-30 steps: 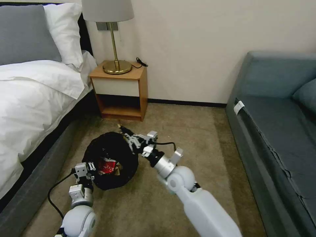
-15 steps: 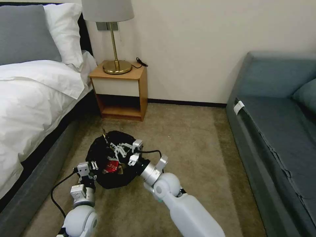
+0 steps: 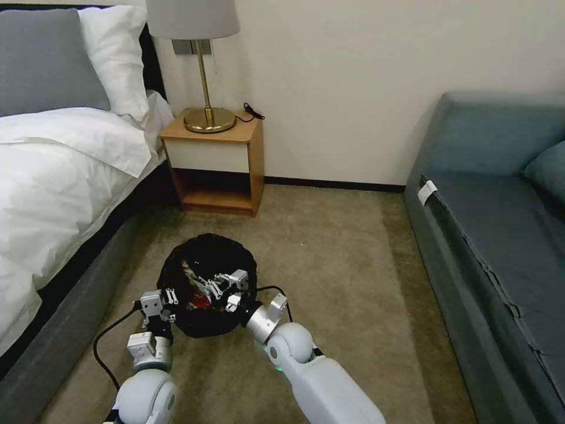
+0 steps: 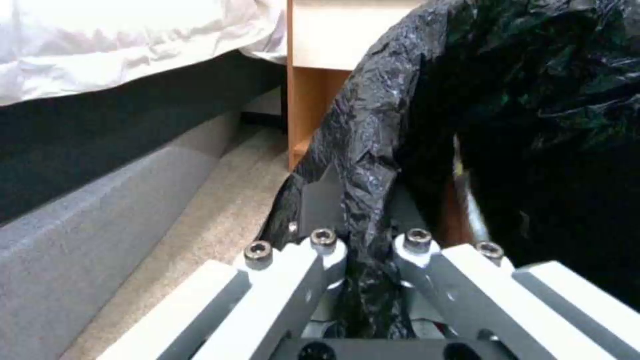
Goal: Pick up the trash bin, then pick up the garbage on the floor and place it into the trash bin.
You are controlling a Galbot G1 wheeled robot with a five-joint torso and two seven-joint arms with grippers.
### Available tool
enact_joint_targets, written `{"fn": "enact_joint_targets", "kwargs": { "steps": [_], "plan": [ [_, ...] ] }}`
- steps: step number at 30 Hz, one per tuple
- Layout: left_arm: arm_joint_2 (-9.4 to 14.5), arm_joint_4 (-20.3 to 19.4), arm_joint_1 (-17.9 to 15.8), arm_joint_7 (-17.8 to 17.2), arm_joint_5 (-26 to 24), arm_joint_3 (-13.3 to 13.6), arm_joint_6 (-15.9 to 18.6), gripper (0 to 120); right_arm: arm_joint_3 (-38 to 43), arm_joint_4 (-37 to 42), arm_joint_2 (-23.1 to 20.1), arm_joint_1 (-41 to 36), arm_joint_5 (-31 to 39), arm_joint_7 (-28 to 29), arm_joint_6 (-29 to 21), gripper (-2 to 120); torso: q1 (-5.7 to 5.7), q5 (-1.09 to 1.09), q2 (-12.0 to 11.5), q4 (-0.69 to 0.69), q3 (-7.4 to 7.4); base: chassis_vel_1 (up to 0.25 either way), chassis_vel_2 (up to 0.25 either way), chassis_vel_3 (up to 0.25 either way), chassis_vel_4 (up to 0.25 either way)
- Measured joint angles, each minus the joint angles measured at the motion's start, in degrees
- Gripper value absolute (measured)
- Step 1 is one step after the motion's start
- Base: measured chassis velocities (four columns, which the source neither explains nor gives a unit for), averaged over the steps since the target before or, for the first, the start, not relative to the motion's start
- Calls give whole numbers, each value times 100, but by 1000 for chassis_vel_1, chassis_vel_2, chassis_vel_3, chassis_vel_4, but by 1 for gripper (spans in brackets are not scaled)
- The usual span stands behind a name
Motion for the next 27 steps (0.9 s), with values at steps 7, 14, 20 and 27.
{"fn": "enact_joint_targets", "kwargs": {
  "steps": [7, 14, 20, 27],
  "plan": [
    [21, 1, 5, 0, -9, 5, -5, 2, 151, -92, 46, -62, -703, 92, 84, 59, 0, 0, 0, 0, 0, 0, 0, 0, 0],
    [41, -9, 38, 0, -25, -23, -28, 2, 226, -39, 76, -76, -1017, 156, 146, 83, 0, 0, 0, 0, 0, 0, 0, 0, 0],
    [63, -10, 48, -5, -50, -48, -43, 2, 391, 179, 76, 15, -949, 235, 144, 99, 0, 0, 0, 0, 0, 0, 0, 0, 0],
    [73, 11, 41, -16, -65, -46, -46, 2, 593, 346, -4, 163, -675, 457, 111, 100, 0, 0, 0, 0, 0, 0, 0, 0, 0]
  ]
}}
